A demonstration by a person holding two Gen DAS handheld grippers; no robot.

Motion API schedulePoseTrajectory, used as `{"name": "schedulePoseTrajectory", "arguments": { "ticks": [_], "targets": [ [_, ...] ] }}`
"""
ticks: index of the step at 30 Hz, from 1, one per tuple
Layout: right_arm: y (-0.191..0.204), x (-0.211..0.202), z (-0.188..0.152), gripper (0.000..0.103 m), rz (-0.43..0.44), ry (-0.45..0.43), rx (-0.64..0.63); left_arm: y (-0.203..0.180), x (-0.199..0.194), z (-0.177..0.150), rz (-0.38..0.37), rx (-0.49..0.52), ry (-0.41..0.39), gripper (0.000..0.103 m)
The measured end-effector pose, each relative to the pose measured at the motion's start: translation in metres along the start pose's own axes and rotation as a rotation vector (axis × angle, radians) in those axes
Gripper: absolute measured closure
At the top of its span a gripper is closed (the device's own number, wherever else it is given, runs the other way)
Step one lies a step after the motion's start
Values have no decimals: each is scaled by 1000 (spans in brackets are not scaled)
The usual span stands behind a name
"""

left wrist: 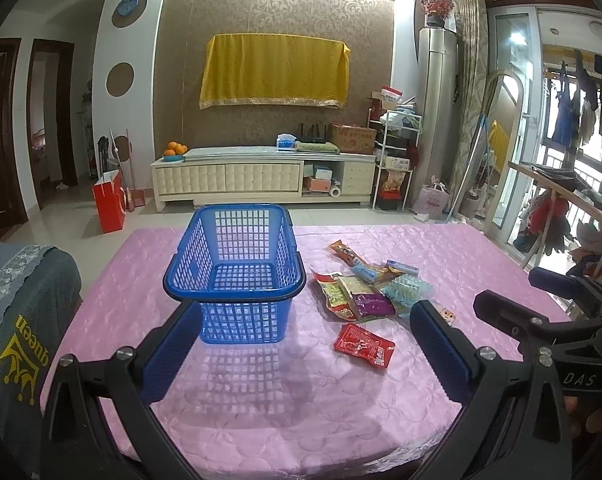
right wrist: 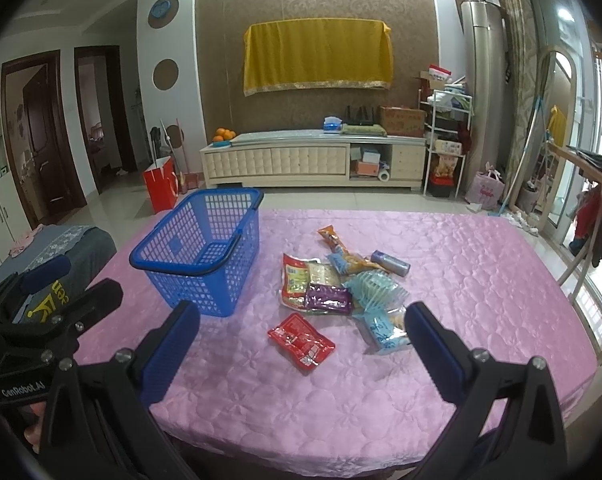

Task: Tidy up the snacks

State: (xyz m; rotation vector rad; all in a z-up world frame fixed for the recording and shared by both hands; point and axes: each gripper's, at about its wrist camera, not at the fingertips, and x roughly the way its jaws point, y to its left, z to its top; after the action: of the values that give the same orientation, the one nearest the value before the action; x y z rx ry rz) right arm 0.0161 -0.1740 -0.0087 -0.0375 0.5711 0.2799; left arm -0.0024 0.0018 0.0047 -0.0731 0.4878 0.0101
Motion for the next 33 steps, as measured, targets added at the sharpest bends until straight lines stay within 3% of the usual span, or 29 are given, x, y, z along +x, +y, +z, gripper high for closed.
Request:
{"name": "schedulePoseTrajectory", "arguments": {
  "ticks": [11,22,28,33],
  "targets": [
    [-1,1,1,0,2,-1,-3,1,4,0,-4,-2,4,0],
    [-17,6,24,0,-11,-23,16,-8,20,23,-21,8,13,0],
    [-46,19,43,0,-6,-33,17,-24,46,43,-61,21,33,0],
    [-76,43,54,0,32,14,-8,-43,78,50,-71,48,86,0]
  ]
}}
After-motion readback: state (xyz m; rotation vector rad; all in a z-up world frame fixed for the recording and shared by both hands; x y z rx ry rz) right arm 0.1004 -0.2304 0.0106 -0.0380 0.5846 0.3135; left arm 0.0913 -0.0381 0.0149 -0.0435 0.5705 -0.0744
